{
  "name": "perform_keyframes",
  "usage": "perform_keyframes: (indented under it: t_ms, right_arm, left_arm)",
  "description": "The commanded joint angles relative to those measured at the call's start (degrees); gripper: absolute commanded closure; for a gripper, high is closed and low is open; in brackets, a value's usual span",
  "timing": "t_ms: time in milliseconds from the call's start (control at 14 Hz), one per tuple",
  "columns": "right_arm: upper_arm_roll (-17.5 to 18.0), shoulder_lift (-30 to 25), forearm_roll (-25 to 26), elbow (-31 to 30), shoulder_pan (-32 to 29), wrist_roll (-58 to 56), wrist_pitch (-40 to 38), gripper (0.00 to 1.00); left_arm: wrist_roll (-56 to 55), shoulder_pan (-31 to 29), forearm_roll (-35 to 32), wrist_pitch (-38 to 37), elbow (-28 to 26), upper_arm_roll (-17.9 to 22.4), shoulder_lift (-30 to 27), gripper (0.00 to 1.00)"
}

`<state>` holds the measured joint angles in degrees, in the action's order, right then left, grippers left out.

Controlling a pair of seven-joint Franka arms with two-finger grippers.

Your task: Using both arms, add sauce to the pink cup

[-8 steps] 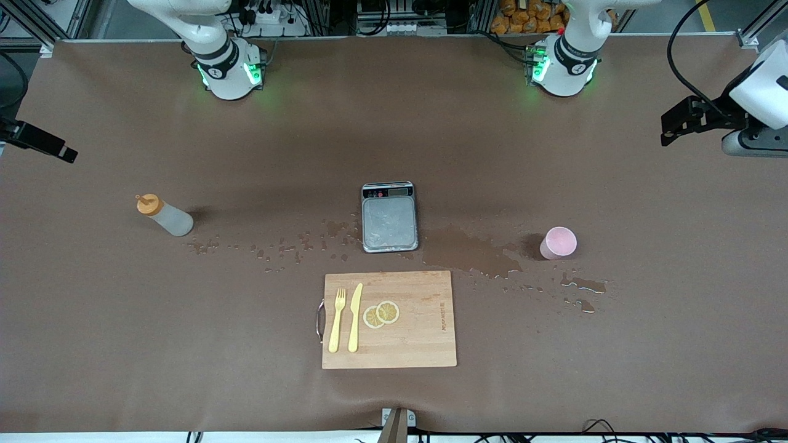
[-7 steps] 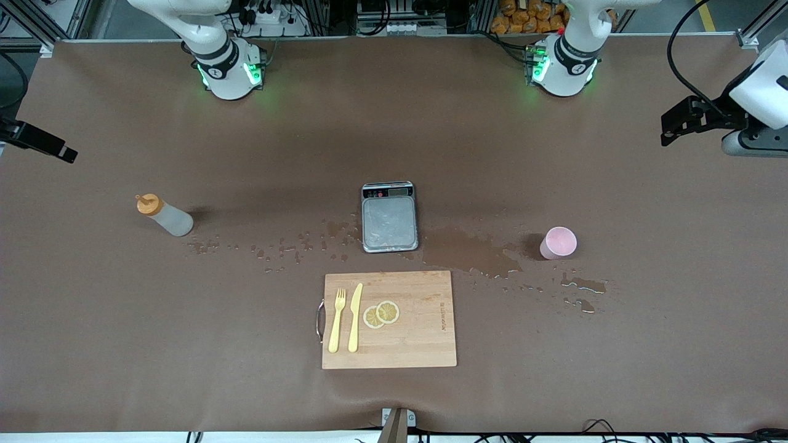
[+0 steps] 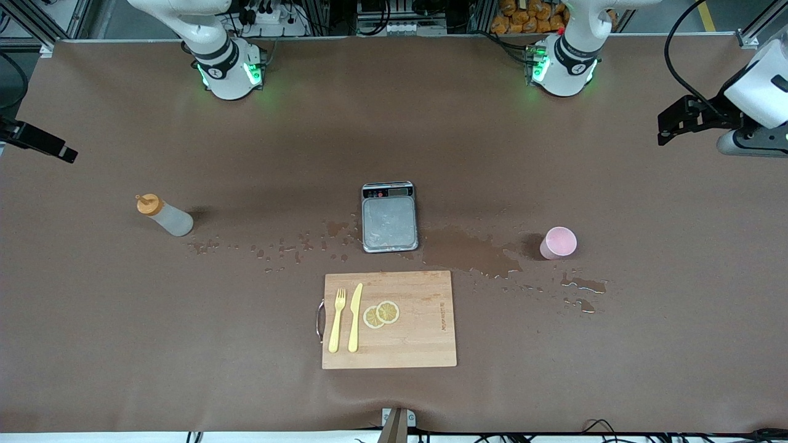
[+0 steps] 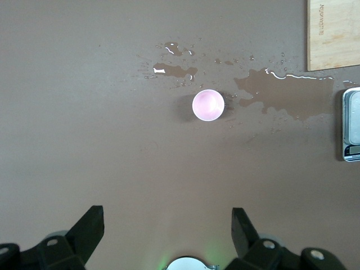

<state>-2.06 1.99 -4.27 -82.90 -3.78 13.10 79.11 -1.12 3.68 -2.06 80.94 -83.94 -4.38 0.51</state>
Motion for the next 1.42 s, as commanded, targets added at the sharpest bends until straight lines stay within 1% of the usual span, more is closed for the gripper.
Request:
perform_keyframes:
  t_ms: [0,71,214,427,498,641,783,925,997,1139,1353]
  right_arm:
    - [0.30,0.64,-0.21,0.19,-0.97,0.96,-1.41,0.00]
    - [0.21,0.73,-0.12,0.19,-1.49,0.96,-1.93,0.00]
    - [0.21,2.13,-0.82,0.28,-5.17,0.79,-2.03,0.00]
    - [0.21,3.45,-0.91,0.28,-8.17,0.96,-3.16,0.00]
    - [0.21,3.80,-0.91,0.20,-9.04,1.23,-4.30,0.00]
    - [0.21,6.08,-1.43,0.19,-11.41,1.93,-5.01,0.00]
    - [0.21,7.41,-3.10,0.19,-13.79,2.19,-5.10,0.00]
    - [0.21,9.25,-3.64,0.19,-15.37,2.63,-5.10,0.00]
    - [0.21,10.65,-3.98,0.19,-16.34,2.63,-5.10,0.00]
    - [0.21,13.20,-6.26,0.19,-18.88,2.63,-5.19,0.00]
    - [0.21,17.59,-8.99,0.19,-21.97,3.07,-7.47,0.00]
  left_arm:
    - [1.03,-0.17,0.91,-1.05,0.27,0.60,-0.68,0.00]
    - [1.21,-0.26,1.61,-0.96,0.27,0.77,-0.60,0.00]
    - [1.12,-0.52,3.64,-0.96,0.01,1.04,-0.60,0.00]
    - [0.33,0.00,3.73,-1.05,-1.13,0.42,0.28,0.00]
    - [0.33,0.09,3.73,-0.96,-2.36,0.42,0.46,0.00]
    - [0.42,-0.25,3.82,-0.96,-3.16,0.34,1.25,0.00]
    - [0.77,-0.43,3.82,-0.87,-3.25,0.42,3.00,0.00]
    - [0.86,-0.43,3.73,-0.35,-3.16,0.51,5.55,0.00]
    - [0.86,-0.52,3.55,-0.26,-3.16,0.51,6.34,0.00]
    - [0.68,-0.52,3.02,1.14,-3.16,0.68,8.27,0.00]
    - [0.07,-0.35,3.02,4.04,-3.25,0.69,13.36,0.00]
